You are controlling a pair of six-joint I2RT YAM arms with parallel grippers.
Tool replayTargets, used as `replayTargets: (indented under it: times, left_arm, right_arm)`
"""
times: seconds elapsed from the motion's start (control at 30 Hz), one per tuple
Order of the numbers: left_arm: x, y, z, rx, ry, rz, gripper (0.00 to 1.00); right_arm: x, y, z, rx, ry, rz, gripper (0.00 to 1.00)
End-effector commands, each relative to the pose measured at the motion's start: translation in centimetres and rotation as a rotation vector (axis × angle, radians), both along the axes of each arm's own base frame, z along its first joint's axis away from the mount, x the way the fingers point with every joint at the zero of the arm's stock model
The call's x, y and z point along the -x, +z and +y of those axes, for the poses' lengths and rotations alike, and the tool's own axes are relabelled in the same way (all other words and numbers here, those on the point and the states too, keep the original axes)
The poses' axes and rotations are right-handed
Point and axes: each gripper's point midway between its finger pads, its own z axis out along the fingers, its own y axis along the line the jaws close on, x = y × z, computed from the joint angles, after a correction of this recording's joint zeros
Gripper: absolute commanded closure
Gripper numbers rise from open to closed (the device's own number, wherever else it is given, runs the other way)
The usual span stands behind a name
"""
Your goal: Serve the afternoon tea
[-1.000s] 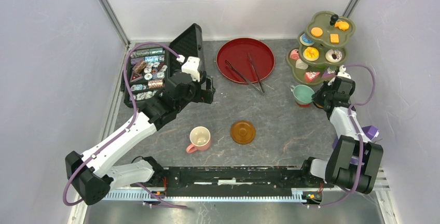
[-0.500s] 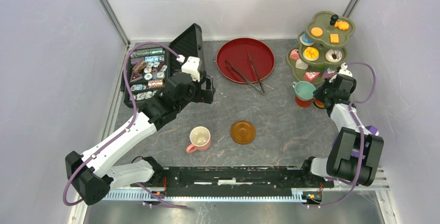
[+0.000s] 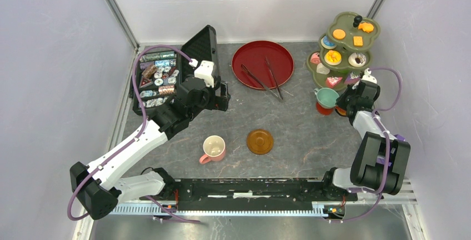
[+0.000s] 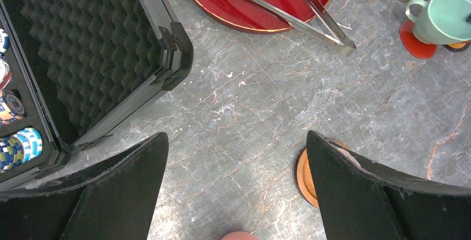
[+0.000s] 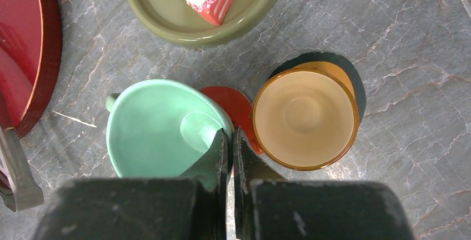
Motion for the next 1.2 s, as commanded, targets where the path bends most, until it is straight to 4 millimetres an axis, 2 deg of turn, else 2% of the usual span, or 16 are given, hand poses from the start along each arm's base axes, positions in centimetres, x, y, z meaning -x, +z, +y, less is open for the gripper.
replayTargets:
  times: [0.0, 0.3, 0.43, 0.53, 0.6, 0.7, 0.73, 0.77, 0.83, 0.87, 0.9, 0.97, 1.03, 1.1, 1.17]
  left_arm:
    - [0.1, 1.7, -0.2, 0.068, 0.010, -0.014, 0.00]
    - [0.2, 1.8, -0.1, 0.071, 0.010, -0.018, 0.00]
    - [0.2, 1.9, -0.1, 0.073, 0.011, -0.020, 0.00]
    - [0.2, 1.9, -0.1, 0.074, 0.011, -0.019, 0.00]
    - [0.2, 1.9, -0.1, 0.074, 0.010, -0.018, 0.00]
    - [0.2, 2.0, -0.2, 0.076, 0.008, -0.019, 0.00]
    - [0.2, 1.9, -0.2, 0.075, 0.007, -0.017, 0.00]
    - [0.2, 1.9, -0.2, 0.075, 0.006, -0.017, 0.00]
    - [0.2, 1.9, -0.2, 0.073, 0.008, -0.017, 0.00]
    - [0.1, 1.8, -0.2, 0.072, 0.010, -0.016, 0.00]
    - [0.1, 1.8, -0.2, 0.071, 0.012, -0.016, 0.00]
    - [0.0, 1.8, -0.1, 0.067, 0.019, -0.017, 0.00]
    - [-0.1, 1.7, 0.1, 0.062, 0.028, -0.017, 0.00]
    - [-0.2, 1.7, 0.1, 0.058, 0.035, -0.018, 0.00]
    - [-0.3, 1.5, 0.2, 0.053, 0.042, -0.015, 0.00]
  right_arm:
    - [-0.9, 0.7, -1.0, 0.042, -0.018, -0.050, 1.00]
    - [-0.5, -0.1, -0.7, 0.038, -0.007, -0.036, 0.98]
    - [-0.6, 0.2, -0.7, 0.041, 0.004, -0.041, 0.83]
    - [-0.8, 1.3, -0.5, 0.048, 0.017, -0.055, 0.63]
    - [-0.9, 2.9, -0.6, 0.070, 0.017, -0.077, 0.54]
    - [-0.8, 5.5, -0.7, 0.122, 0.010, -0.107, 0.47]
    - [-0.9, 6.7, -0.4, 0.145, 0.017, -0.132, 0.44]
    - [-0.6, 7.0, 0.1, 0.155, 0.030, -0.118, 0.41]
    - [-0.8, 8.4, 2.2, 0.177, 0.108, -0.146, 0.34]
    - [-1.0, 8.8, 4.1, 0.180, 0.182, -0.161, 0.30]
    - [-1.1, 9.0, 6.2, 0.181, 0.268, -0.176, 0.26]
    - [-0.7, 8.6, 12.1, 0.176, 0.489, -0.190, 0.21]
    - [0.9, 7.5, 18.3, 0.164, 0.708, -0.194, 0.18]
    - [3.3, 6.6, 23.2, 0.182, 0.887, -0.217, 0.13]
    - [5.6, 5.9, 26.6, 0.213, 0.999, -0.237, 0.07]
